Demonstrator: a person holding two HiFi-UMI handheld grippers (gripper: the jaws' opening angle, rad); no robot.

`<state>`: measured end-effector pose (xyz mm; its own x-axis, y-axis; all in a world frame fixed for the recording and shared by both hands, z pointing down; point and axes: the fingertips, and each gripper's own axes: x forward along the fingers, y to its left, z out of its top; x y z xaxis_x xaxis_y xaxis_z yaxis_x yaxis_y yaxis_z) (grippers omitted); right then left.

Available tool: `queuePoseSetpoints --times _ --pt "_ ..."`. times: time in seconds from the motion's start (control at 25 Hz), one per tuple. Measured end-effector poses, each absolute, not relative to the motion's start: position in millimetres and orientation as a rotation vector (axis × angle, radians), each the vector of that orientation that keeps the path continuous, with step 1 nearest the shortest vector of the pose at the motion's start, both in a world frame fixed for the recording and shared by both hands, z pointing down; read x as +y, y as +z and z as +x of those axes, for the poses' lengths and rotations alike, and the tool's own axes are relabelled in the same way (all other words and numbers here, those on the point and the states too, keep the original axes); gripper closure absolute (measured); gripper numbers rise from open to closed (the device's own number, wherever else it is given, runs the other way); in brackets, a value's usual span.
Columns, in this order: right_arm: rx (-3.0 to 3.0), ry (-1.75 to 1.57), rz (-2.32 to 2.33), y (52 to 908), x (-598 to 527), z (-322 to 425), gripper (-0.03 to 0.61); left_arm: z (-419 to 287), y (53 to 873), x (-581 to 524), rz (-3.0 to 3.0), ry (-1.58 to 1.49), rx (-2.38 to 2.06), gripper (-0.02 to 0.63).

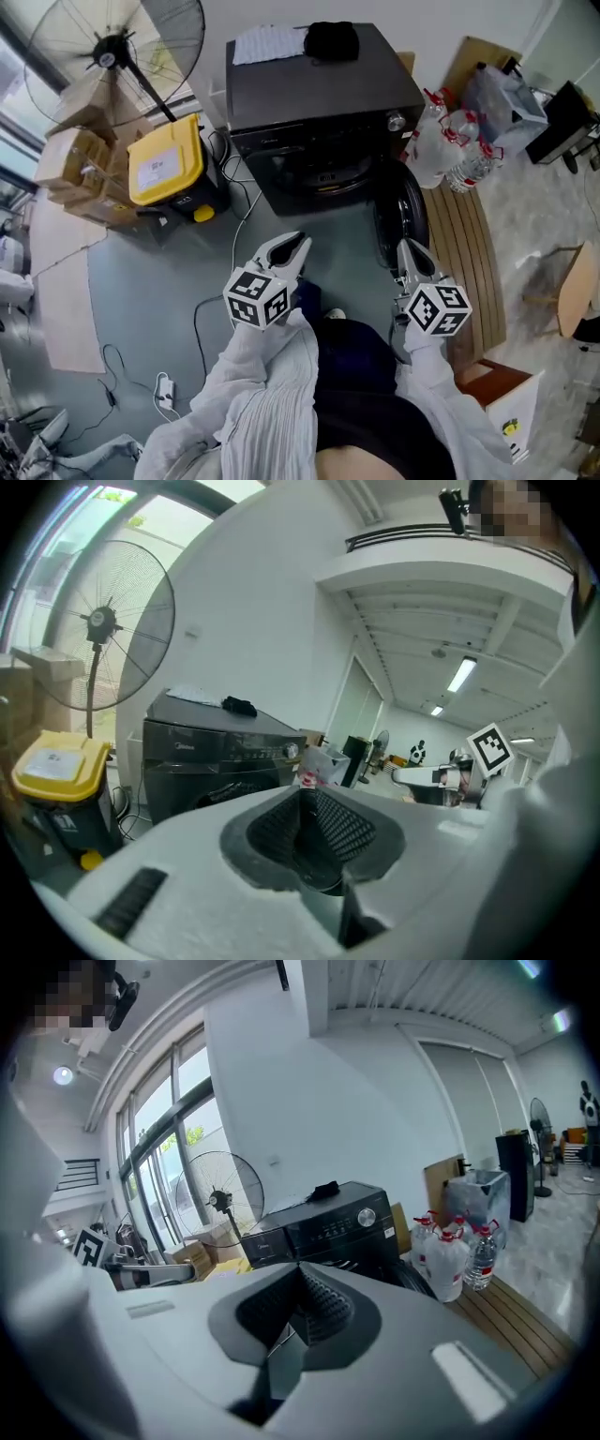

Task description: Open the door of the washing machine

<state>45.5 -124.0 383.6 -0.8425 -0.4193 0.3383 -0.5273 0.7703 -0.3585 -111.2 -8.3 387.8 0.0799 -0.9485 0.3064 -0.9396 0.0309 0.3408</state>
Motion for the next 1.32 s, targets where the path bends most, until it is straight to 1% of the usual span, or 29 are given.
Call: queuePoseSetpoints --times 0.2,0.48,1.32 --pt "-2.745 0.558 0.57 381 -103 14 0.571 -135 383 20 1.834 -0.076 -1.961 0.615" --pt "-2.745 0.518 0.539 384 -92 0 0.571 -148 391 36 1.79 -0.089 -2.002 0.615" --pt "-2.727 0.534 0.63 387 -99 19 0.571 -130 401 18 1.84 -0.091 -1.918 0.615"
